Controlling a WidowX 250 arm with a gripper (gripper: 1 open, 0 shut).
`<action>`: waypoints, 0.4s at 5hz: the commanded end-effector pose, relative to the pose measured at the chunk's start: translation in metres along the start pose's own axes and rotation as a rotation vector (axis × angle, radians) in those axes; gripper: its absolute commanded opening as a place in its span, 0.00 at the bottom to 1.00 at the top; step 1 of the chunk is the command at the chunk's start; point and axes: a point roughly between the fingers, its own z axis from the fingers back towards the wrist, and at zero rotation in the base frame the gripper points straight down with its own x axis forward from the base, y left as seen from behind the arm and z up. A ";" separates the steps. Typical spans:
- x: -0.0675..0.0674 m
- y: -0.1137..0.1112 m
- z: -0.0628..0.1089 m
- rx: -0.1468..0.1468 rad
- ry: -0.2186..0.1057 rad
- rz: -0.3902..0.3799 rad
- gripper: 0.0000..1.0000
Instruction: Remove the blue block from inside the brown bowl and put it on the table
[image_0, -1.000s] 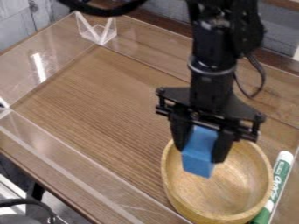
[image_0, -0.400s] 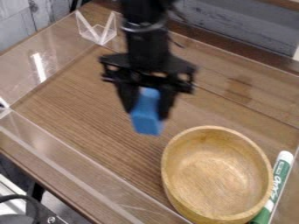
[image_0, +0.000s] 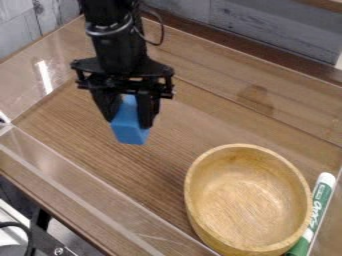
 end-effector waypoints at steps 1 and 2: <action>0.009 0.003 -0.003 0.015 -0.040 -0.007 0.00; 0.013 0.005 -0.014 0.032 -0.043 -0.012 0.00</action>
